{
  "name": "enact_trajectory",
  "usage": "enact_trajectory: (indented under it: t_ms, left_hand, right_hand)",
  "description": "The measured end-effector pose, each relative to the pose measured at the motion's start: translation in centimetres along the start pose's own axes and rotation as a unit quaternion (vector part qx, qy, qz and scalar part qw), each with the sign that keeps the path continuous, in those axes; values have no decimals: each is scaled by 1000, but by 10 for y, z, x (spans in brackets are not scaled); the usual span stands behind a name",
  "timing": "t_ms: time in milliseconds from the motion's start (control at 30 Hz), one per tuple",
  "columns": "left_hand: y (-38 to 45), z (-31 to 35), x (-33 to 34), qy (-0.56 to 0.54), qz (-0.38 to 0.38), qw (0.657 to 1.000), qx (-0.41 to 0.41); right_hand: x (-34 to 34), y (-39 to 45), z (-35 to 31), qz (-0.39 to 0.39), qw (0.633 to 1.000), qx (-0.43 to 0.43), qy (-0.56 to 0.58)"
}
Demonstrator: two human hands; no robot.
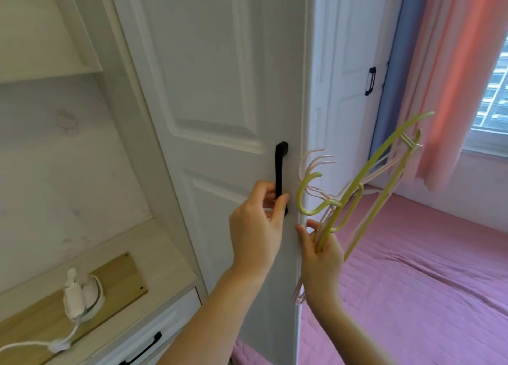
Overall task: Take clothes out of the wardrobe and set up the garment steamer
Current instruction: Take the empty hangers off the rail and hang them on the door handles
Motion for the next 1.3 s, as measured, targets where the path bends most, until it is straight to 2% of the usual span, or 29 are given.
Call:
enact_trajectory:
  t_ms: [333, 433, 833, 933, 1000, 1067, 1133, 1233, 1300]
  left_hand:
    - [54, -16, 88, 12, -14, 1000, 4]
    - [75, -21, 107, 37, -17, 999, -20]
    - [145, -78, 162, -12, -74, 992, -99]
    - [153, -89, 156, 52, -87, 993, -64]
    - [158, -95, 143, 115, -57, 992, -1]
    - [167, -104, 125, 198, -6, 976, 91]
    - [177, -121, 109, 305, 22, 939, 157]
    - [189, -148, 92, 435, 9, 877, 201]
    - [194, -160, 87, 485, 1, 845, 226]
  right_hand:
    - [13, 95, 42, 12, 1000, 21, 8]
    - [22, 124, 56, 16, 999, 23, 16]
    - [72, 210, 80, -6, 1000, 8, 23]
    - [89, 227, 85, -14, 1000, 9, 25]
    - [101, 235, 86, -24, 999, 25, 41]
    - [115, 239, 88, -38, 997, 41, 59]
    - [131, 242, 87, -50, 998, 32, 38]
    - [153, 241, 87, -58, 998, -12, -16]
    - [164, 239, 91, -57, 998, -17, -13]
Point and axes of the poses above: each hand's wrist, its own y-axis towards the middle knuckle, its own x-axis out of the palm, z = x × y, the point moved 4 cm from there along y, towards the middle knuckle, and after that the axes turned 2 degrees about y, right-handed, at the moved point
